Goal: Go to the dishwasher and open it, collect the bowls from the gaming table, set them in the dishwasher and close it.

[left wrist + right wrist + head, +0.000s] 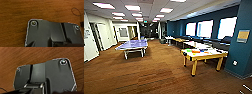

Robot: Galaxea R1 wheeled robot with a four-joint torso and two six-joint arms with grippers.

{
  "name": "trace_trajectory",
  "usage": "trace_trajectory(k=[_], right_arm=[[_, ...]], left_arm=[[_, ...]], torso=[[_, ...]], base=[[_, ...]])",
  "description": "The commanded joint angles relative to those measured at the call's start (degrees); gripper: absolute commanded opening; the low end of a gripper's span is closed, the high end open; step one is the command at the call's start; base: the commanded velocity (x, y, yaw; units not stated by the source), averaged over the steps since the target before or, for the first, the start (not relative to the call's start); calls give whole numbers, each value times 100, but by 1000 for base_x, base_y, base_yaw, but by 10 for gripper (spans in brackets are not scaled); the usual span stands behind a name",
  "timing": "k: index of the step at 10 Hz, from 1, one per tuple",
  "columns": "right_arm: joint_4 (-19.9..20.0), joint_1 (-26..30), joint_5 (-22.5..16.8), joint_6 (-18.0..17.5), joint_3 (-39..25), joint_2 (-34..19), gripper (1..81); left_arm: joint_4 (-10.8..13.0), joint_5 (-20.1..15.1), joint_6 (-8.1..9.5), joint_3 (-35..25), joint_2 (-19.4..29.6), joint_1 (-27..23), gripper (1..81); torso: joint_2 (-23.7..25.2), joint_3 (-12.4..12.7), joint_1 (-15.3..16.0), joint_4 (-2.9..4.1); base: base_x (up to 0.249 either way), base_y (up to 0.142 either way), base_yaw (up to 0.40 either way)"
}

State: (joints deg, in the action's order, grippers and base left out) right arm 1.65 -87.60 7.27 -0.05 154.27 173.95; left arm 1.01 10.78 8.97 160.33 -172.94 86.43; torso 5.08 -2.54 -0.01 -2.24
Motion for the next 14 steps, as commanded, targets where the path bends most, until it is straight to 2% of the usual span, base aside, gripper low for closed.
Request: trace_trajectory(k=[1,14], right_arm=[[-24,362,-252,5,-12,2,811],[-16,335,-252,-4,-12,2,811]], left_arm=[[31,-199,-18,33,31,-367,811],[31,-199,-18,25,13,-368,811]], torso=[[0,0,1,0],[0,0,1,0]], base=[[231,0,0],[251,0,0]])
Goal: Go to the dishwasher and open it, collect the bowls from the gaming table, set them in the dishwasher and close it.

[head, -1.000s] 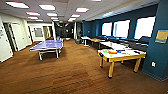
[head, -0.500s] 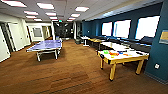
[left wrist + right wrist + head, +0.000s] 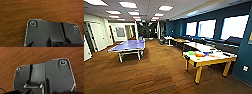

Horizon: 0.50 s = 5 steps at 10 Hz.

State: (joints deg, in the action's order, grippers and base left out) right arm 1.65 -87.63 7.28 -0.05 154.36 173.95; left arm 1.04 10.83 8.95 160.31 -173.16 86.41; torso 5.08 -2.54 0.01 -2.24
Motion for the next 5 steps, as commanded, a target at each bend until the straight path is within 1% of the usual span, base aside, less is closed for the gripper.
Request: trace_trajectory(k=[1,5], right_arm=[[-16,337,-253,-4,-12,2,811],[-15,329,-253,-4,-12,11,811]], left_arm=[[28,-204,-16,28,35,-365,811],[28,-204,-16,27,9,-365,811]], torso=[[0,0,0,0],[0,0,0,0]], base=[[253,0,0],[253,0,0]])
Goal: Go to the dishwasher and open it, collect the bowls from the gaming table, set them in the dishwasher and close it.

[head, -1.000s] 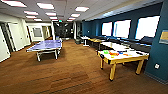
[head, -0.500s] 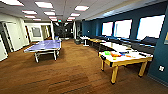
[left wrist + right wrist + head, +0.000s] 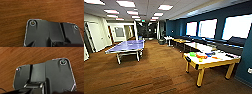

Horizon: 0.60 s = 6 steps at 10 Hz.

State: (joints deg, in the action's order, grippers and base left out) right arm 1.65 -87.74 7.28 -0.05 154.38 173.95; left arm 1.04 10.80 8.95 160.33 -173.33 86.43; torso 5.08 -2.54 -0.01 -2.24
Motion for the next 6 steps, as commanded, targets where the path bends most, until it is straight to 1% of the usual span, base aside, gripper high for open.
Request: trace_trajectory(k=[1,6], right_arm=[[-15,348,-253,-4,-14,11,811],[-24,340,-253,5,-23,11,811]], left_arm=[[28,-201,-25,34,26,-368,811],[28,-201,-16,34,17,-368,811]], torso=[[0,0,1,0],[0,0,1,0]], base=[[253,0,0],[253,0,0]])
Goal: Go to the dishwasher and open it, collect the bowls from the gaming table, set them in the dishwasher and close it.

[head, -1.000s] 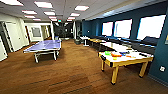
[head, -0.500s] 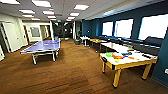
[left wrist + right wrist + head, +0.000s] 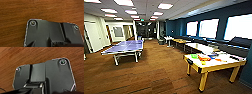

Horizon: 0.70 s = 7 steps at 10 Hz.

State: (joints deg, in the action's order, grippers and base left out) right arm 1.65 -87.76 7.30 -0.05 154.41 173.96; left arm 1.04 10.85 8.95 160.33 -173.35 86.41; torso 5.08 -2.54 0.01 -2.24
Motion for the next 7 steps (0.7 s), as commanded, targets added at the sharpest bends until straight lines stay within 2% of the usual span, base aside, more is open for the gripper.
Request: trace_trajectory(k=[1,7], right_arm=[[-24,351,-256,5,-25,10,811],[-24,342,-256,5,-26,10,811]], left_arm=[[28,-206,-16,34,11,-365,811],[11,-206,-16,34,19,-365,811]], torso=[[0,0,0,0],[-2,0,2,0]], base=[[253,0,0],[240,0,0]])
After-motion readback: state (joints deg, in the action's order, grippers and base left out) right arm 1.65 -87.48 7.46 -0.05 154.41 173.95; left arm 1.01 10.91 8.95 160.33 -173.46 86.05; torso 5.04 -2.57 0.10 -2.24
